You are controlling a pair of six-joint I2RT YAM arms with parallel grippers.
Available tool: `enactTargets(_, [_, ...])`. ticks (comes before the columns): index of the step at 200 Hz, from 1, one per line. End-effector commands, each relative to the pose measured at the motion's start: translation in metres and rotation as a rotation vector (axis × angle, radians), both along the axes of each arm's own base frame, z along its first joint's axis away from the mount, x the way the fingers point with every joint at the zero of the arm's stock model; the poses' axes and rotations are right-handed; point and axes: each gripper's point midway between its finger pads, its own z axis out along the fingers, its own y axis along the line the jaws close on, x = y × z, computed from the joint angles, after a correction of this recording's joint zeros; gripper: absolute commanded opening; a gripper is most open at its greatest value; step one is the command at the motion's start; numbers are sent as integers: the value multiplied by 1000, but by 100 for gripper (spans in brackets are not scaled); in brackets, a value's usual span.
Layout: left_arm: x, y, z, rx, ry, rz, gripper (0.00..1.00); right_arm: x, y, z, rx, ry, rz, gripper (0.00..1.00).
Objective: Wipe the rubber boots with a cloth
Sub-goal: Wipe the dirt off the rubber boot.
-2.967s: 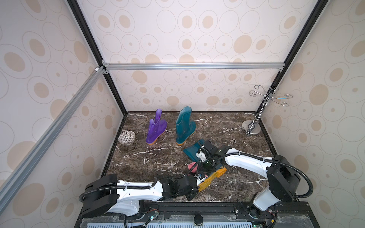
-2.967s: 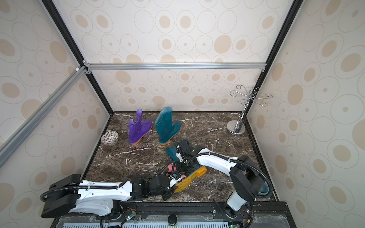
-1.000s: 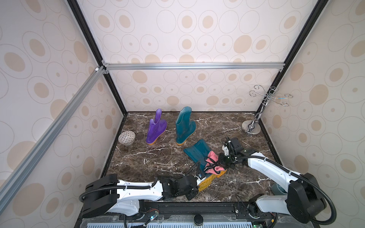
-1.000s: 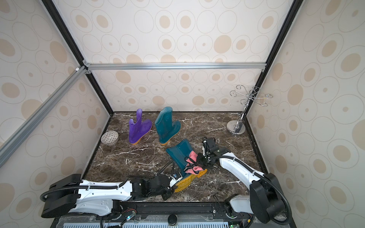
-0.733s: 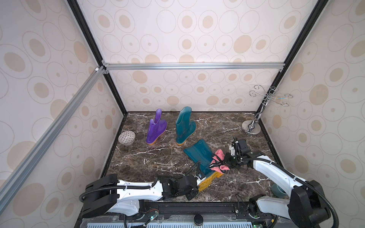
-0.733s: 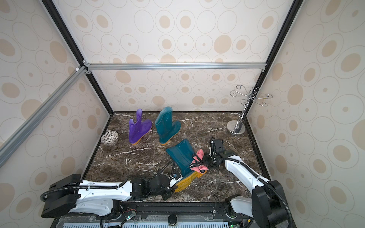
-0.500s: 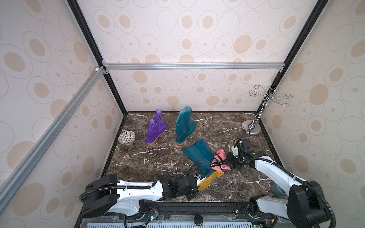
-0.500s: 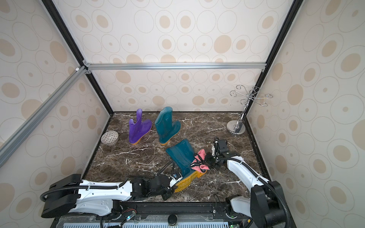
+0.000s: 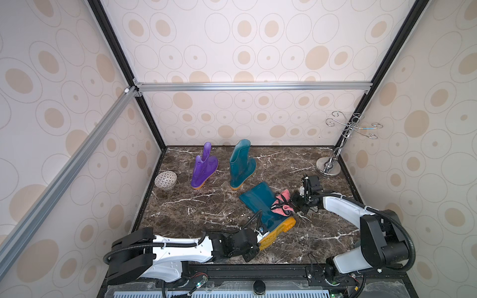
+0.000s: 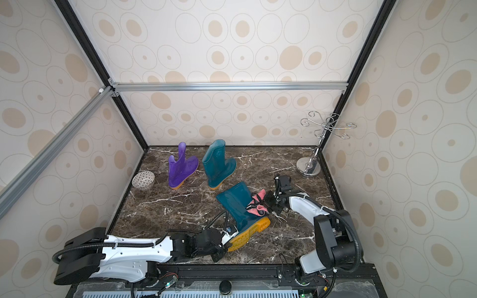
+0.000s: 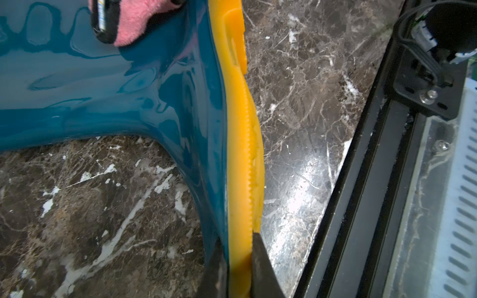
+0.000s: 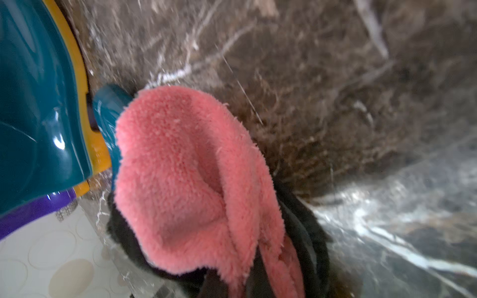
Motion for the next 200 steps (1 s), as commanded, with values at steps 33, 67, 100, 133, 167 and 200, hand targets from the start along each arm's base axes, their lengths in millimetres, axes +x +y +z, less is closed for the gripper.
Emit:
enactTargets(33, [-6, 8, -22, 64, 37, -13, 0, 78, 32, 9, 34, -101, -124, 0])
enactTargets(67, [-7, 8, -22, 60, 39, -13, 0, 101, 59, 11, 33, -150, -71, 0])
enactTargets(100, [-6, 8, -22, 64, 37, -9, 0, 105, 61, 7, -12, -150, -62, 0])
enactTargets(133, [-5, 10, -21, 58, 31, -3, 0, 63, 16, -18, -153, -83, -156, 0])
enactTargets(167, [-5, 9, -21, 61, 31, -2, 0, 9, 10, -16, -164, -58, -62, 0])
enactTargets(200, [-4, 9, -20, 59, 27, 2, 0, -58, -9, -27, -216, 20, 33, 0])
